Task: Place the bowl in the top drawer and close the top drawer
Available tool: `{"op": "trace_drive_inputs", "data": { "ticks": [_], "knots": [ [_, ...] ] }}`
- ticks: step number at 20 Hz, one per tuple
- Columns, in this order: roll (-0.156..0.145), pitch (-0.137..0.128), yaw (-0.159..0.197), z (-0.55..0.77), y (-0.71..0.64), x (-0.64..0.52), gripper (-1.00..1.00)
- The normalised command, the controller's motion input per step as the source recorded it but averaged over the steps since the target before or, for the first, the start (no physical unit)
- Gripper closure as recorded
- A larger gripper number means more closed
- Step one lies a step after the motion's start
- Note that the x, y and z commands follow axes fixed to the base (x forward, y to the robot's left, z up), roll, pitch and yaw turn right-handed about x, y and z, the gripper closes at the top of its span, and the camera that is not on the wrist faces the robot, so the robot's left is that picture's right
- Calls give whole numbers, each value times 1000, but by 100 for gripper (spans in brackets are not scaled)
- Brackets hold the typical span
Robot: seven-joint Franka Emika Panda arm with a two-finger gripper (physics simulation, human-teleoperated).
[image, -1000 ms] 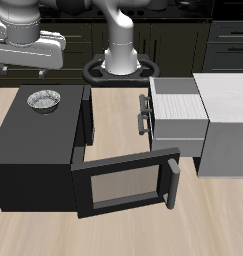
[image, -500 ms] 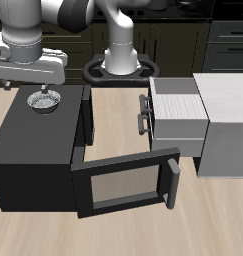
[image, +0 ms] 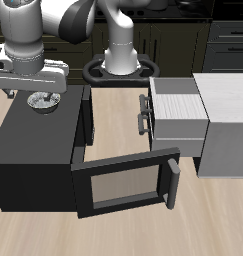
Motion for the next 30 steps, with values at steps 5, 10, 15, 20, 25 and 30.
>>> {"op": "trace_drive_inputs", "data": {
  "ticks": [5,10,15,20,25,30],
  "knots": [
    [-1,46,0,-295,14,-87,-100],
    [10,47,-31,-355,-24,-75,-100],
    [33,23,4,-289,88,-69,100],
    [24,-7,22,40,108,-29,100],
    [-3,-15,-6,124,-19,-19,100],
    [6,-14,11,112,63,6,100]
  ]
}}
